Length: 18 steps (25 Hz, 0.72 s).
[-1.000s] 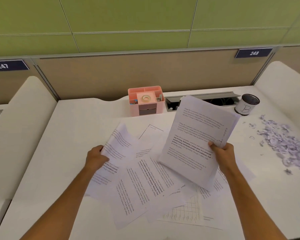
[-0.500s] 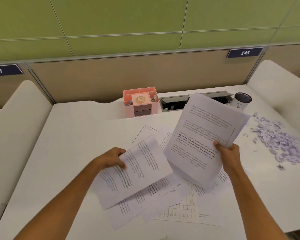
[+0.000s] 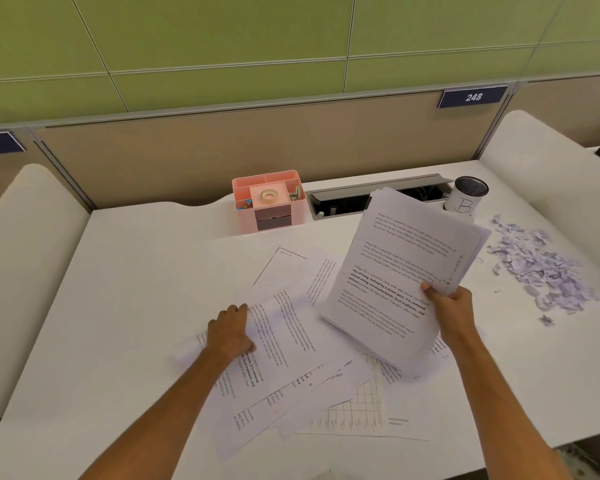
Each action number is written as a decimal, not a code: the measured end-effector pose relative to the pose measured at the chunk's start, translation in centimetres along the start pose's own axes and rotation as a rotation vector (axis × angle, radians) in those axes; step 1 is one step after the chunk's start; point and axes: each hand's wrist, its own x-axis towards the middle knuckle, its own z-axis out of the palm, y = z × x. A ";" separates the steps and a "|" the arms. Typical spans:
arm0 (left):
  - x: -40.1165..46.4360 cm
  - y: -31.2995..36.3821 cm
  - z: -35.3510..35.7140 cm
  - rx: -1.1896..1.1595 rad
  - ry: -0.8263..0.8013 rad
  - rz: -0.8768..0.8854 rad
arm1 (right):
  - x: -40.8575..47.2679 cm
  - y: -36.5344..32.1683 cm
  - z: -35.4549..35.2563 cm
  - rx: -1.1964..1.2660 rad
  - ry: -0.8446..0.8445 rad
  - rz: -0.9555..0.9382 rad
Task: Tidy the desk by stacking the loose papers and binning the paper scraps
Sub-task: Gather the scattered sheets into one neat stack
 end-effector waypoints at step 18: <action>0.0 -3.3 -4.9 -0.626 -0.321 -0.148 | 0.7 1.9 1.2 0.010 -0.010 0.099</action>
